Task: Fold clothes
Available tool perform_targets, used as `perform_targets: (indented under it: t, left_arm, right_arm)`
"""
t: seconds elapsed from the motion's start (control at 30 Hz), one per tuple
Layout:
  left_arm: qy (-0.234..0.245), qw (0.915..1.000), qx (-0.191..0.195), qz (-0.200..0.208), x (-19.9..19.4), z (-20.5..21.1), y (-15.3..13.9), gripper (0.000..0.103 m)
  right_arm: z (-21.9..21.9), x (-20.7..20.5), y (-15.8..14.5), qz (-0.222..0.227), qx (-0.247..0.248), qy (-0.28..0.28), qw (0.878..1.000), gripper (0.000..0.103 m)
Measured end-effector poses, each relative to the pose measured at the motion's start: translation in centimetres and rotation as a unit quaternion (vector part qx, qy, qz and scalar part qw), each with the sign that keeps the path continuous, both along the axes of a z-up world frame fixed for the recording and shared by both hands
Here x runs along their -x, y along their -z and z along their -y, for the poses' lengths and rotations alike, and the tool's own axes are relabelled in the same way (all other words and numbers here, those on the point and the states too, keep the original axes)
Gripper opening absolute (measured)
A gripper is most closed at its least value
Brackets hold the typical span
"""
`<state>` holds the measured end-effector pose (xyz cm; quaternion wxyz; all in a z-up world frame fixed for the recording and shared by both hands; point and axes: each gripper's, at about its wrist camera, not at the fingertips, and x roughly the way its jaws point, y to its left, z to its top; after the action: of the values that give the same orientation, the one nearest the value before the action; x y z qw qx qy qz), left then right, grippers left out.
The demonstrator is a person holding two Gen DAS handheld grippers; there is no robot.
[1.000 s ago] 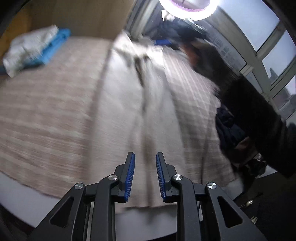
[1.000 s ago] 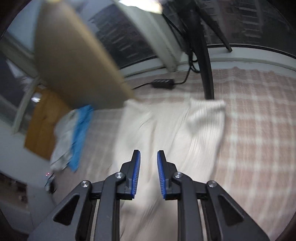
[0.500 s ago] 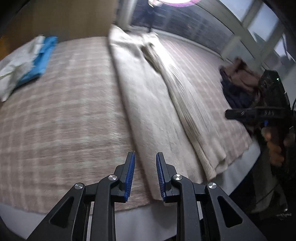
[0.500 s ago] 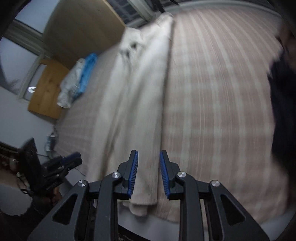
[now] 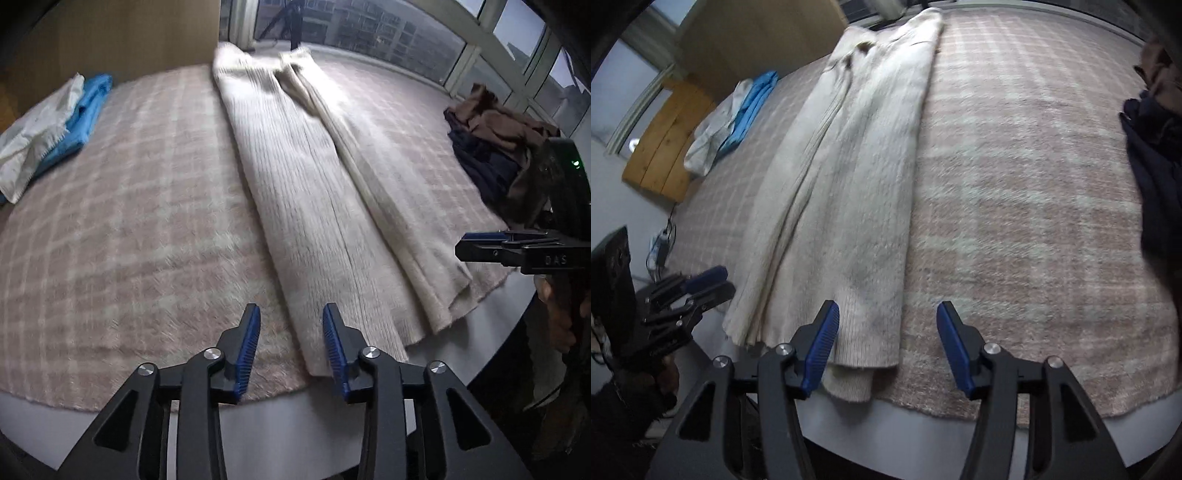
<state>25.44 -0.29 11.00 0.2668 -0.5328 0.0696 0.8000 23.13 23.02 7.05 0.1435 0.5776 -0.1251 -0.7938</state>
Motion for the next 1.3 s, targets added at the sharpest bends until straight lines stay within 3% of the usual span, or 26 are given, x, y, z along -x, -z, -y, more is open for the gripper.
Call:
perform_targets:
  t: [0.2,0.27,0.33,0.37,0.4,0.5,0.63,0.83,1.03,1.13,1.3]
  left_arm:
    - [0.028,0.9996,-0.001,-0.002,-1.2,-1.9,-0.3,0.032]
    - [0.026,0.9996,-0.01,0.004,-1.0,-2.1,-0.3,0.03]
    - [0.02,0.9994,-0.025,0.014,-0.6,-2.0,-0.3,0.02]
    - [0.015,0.999,-0.036,0.022,-0.3,-1.7,-0.3,0.017]
    - [0.011,0.9983,-0.048,0.031,0.0,-1.5,-0.4,0.014]
    - [0.005,0.9948,-0.087,0.053,0.9,-1.1,-1.0,0.012]
    - [0.019,0.9901,-0.132,0.044,2.4,-1.3,-4.2,0.012]
    - [0.047,0.982,-0.179,-0.035,8.2,-1.7,-12.5,0.011]
    - [0.047,0.9775,-0.182,-0.095,15.9,-2.5,-18.3,0.002]
    - [0.035,0.9781,-0.187,-0.085,19.8,-3.5,-18.6,0.002]
    - [0.002,0.9833,-0.171,-0.061,25.9,-5.4,-15.6,0.002]
  right_arm:
    - [2.6,-0.3,0.4,-0.001,-0.014,-0.064,0.998,0.054]
    - [3.2,-0.4,0.6,-0.001,-0.01,-0.08,0.997,0.049]
    - [3.0,-0.6,0.7,-0.001,-0.003,-0.079,0.997,0.036]
    - [2.8,-0.5,0.8,0.002,0.01,-0.077,0.997,0.032]
    - [2.6,-0.3,0.9,0.007,0.033,-0.073,0.997,0.019]
    - [1.7,0.4,0.6,0.021,0.112,-0.049,0.992,0.016]
    - [1.0,1.8,-2.4,-0.001,0.17,-0.035,0.985,0.015]
    - [-0.5,6.6,-9.7,-0.073,0.215,-0.002,0.974,0.015]
    - [-2.5,13.6,-15.1,-0.116,0.219,0.033,0.968,0.015]
    - [-3.3,17.7,-15.6,-0.113,0.221,0.053,0.967,0.014]
    - [-4.5,24.8,-12.6,-0.075,0.23,0.079,0.967,0.014]
